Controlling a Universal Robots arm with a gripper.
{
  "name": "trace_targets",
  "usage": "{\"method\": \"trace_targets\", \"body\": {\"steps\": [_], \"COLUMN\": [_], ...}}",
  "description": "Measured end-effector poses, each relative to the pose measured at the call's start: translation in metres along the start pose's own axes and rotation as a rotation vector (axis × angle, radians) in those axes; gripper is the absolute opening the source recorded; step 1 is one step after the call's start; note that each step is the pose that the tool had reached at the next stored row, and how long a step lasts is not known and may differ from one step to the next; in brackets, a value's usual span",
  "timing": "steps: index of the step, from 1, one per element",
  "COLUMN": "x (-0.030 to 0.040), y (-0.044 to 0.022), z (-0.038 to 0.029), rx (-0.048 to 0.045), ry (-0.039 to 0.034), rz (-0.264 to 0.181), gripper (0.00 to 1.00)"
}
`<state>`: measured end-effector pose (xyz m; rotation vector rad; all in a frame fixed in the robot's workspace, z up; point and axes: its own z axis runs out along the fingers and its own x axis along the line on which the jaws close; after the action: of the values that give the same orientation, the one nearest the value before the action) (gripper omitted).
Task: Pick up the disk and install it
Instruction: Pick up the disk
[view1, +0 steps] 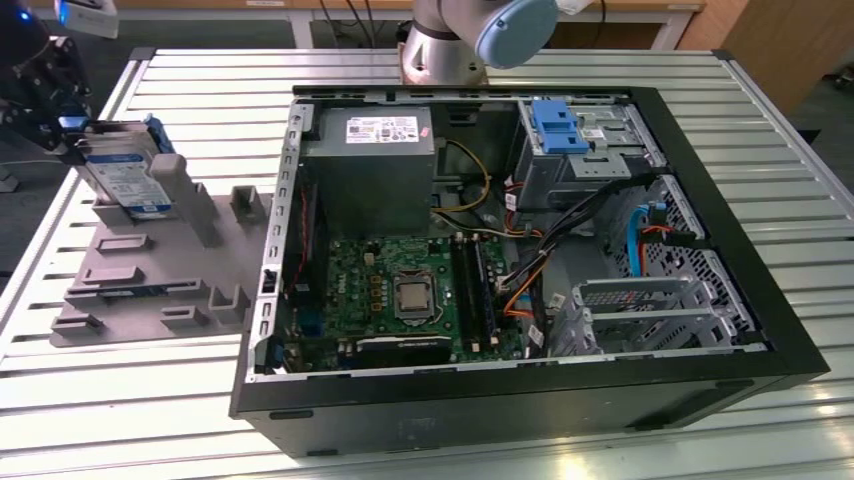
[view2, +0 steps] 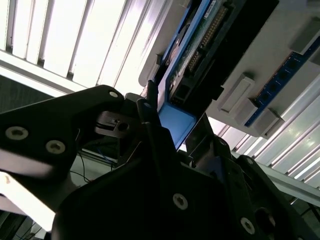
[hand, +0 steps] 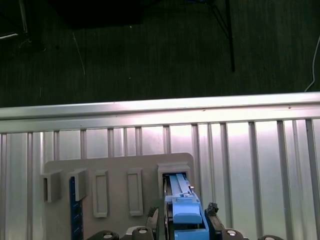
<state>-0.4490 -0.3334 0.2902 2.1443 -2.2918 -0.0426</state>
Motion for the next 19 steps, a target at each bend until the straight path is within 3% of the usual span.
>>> {"method": "trace_targets", "body": {"steps": [6, 7, 14, 19], "x": [0.0, 0.0, 0.0, 0.0001], "y": [0.0, 0.0, 0.0, -0.0001], "z": [0.0018, 0.002, 0.0025, 0.0031], "rx": [-0.0001, -0.0001, -0.0001, -0.001], "ry": [0.0001, 0.0001, 0.0001, 0.0013], "rz": [0.0, 0.0, -0.001, -0.052], "gripper": [0.47, 0.4, 0.37, 0.37]}}
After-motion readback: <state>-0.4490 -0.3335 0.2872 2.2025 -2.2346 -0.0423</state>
